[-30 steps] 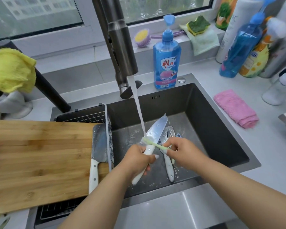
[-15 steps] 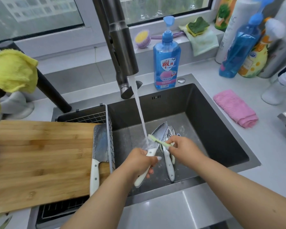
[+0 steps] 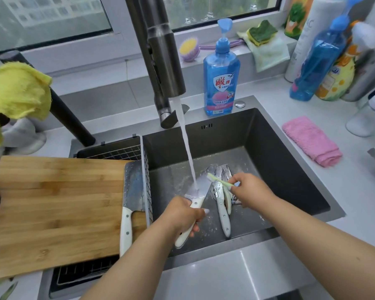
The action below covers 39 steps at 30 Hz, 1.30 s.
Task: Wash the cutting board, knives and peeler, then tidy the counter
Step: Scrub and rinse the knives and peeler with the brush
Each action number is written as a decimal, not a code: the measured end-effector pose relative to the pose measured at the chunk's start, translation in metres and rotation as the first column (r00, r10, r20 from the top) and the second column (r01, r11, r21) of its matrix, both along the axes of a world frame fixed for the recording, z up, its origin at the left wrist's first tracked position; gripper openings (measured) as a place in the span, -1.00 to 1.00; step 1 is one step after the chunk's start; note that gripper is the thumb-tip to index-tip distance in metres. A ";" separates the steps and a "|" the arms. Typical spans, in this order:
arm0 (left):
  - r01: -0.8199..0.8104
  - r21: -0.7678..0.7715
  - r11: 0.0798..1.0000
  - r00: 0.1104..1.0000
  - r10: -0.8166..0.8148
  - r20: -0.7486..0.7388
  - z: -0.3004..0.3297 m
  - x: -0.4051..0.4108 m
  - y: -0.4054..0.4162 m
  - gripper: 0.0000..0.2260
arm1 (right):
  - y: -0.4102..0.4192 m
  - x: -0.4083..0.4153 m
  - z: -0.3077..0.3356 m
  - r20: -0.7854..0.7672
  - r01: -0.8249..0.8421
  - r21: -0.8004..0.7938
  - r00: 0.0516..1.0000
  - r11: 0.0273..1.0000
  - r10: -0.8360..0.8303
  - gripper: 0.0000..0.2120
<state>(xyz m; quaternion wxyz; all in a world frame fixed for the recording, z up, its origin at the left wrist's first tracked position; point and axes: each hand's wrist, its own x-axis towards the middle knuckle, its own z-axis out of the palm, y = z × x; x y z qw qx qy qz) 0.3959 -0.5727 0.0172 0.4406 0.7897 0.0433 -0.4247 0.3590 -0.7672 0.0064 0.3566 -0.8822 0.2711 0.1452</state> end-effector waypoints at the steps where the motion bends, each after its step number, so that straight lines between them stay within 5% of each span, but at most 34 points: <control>1: -0.005 0.003 1.000 1.000 0.005 0.002 0.000 0.001 0.000 -0.78 | 0.001 -0.001 0.003 -0.011 -0.019 0.012 1.000 1.000 0.020 -0.92; 17: 0.020 0.028 0.999 1.000 -0.020 0.016 0.007 0.006 0.004 -0.81 | 0.019 -0.008 0.019 -0.068 -0.175 0.086 0.981 0.981 0.181 -0.95; 29: 0.138 0.026 0.990 0.987 -0.140 0.078 0.014 0.003 0.006 -0.82 | -0.030 0.034 0.006 0.017 -0.006 -0.179 1.000 0.984 0.009 -0.88; 36: 0.115 0.069 0.991 0.988 -0.121 0.091 0.007 0.008 0.013 -0.82 | 0.030 -0.007 0.025 -0.045 -0.203 0.046 0.978 0.978 0.205 -0.95; 39: 0.153 0.090 0.984 0.981 -0.163 0.109 0.007 0.007 0.012 -0.83 | 0.036 -0.012 0.026 -0.051 -0.231 0.028 0.971 0.973 0.232 -0.95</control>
